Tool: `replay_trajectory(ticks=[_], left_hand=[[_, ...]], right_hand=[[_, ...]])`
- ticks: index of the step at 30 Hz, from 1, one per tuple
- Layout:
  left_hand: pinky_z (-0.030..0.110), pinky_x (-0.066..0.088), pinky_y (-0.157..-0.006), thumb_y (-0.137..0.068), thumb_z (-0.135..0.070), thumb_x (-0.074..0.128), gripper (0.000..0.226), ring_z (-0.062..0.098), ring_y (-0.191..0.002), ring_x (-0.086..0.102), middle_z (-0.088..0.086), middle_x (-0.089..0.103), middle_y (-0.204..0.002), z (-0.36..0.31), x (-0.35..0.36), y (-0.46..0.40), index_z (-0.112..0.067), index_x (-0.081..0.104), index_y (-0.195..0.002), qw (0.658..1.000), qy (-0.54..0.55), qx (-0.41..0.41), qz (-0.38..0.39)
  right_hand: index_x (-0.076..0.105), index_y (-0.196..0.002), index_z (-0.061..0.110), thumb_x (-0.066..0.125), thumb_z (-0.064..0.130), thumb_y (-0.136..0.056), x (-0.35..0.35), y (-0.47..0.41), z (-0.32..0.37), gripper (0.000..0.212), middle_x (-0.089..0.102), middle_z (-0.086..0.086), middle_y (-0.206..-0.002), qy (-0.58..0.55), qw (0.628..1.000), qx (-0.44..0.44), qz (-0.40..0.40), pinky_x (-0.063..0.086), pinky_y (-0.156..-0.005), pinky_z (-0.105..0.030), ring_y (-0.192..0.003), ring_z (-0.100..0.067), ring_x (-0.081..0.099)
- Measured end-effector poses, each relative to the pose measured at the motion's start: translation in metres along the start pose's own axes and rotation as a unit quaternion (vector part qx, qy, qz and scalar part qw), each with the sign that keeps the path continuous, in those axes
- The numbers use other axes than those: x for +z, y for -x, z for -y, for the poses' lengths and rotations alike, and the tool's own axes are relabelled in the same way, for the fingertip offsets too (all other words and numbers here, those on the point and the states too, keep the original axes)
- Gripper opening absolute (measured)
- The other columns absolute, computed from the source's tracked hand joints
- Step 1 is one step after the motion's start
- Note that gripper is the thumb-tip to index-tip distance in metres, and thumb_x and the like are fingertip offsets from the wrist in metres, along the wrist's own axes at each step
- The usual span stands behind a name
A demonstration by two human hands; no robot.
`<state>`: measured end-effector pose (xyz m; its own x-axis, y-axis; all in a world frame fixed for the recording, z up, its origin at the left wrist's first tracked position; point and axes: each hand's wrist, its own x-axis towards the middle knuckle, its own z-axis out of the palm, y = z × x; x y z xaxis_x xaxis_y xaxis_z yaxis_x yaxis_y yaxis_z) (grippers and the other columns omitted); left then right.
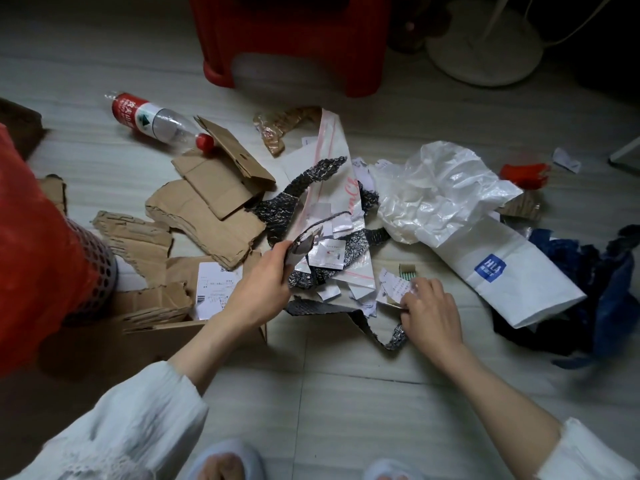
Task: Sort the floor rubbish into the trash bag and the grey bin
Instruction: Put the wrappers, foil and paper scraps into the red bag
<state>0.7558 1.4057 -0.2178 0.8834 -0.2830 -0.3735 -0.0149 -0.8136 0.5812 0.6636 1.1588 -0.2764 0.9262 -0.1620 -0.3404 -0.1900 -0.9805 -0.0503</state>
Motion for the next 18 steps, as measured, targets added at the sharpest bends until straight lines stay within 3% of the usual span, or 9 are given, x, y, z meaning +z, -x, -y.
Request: replay_trajectory(ticks=[2,5,7,10,18], left_hand=[[0.045,0.039,-0.095,-0.098,-0.016,0.036,0.037,0.032,-0.117,0.043,0.015,0.045,-0.125,0.0,0.005,0.006,-0.017,0.034,-0.135,1.0,-0.001,0.001,0.015],[0.046,0.041,-0.091,-0.098,-0.018,0.035,0.038,0.034,-0.112,0.046,0.013,0.041,-0.123,0.002,0.008,0.012,-0.019,0.033,-0.136,0.999,-0.018,-0.005,0.032],[0.047,0.042,-0.09,-0.098,-0.02,0.035,0.038,0.034,-0.111,0.048,0.012,0.042,-0.122,0.005,0.009,0.012,-0.019,0.032,-0.136,0.999,-0.027,-0.009,0.034],[0.047,0.043,-0.088,-0.098,-0.02,0.035,0.038,0.035,-0.11,0.049,0.012,0.042,-0.122,0.005,0.009,0.013,-0.019,0.032,-0.136,0.999,-0.034,-0.014,0.036],[0.042,0.041,-0.092,-0.098,-0.018,0.037,0.038,0.03,-0.115,0.046,0.011,0.048,-0.129,-0.006,-0.008,0.019,-0.018,0.034,-0.135,1.0,0.002,0.014,0.015]], right_hand=[[0.072,-0.081,0.008,0.075,0.012,-0.063,-0.004,0.0,-0.001,0.019,0.048,-0.017,-0.136,-0.008,1.0,-0.011,0.003,0.044,-0.089,-0.047,-0.124,-0.037,0.044],[0.068,-0.102,0.014,0.06,0.021,-0.082,-0.007,-0.017,-0.008,0.023,0.01,-0.007,-0.157,-0.015,0.998,-0.044,0.042,0.021,-0.114,-0.042,-0.145,-0.026,0.009],[0.065,-0.109,0.011,0.055,0.018,-0.084,-0.008,-0.03,-0.009,0.027,0.017,-0.007,-0.156,-0.034,0.995,-0.047,0.077,0.021,-0.115,-0.036,-0.143,-0.025,0.014],[0.059,-0.113,0.0,0.052,0.008,-0.085,-0.005,-0.033,-0.002,0.03,0.042,-0.013,-0.134,-0.065,0.994,-0.04,0.073,0.031,-0.104,-0.03,-0.125,-0.026,0.037],[0.057,-0.112,-0.003,0.048,0.001,-0.088,-0.028,-0.004,0.006,0.026,0.056,-0.017,-0.109,-0.122,0.992,-0.005,0.022,0.034,-0.08,-0.03,-0.103,-0.03,0.051]])
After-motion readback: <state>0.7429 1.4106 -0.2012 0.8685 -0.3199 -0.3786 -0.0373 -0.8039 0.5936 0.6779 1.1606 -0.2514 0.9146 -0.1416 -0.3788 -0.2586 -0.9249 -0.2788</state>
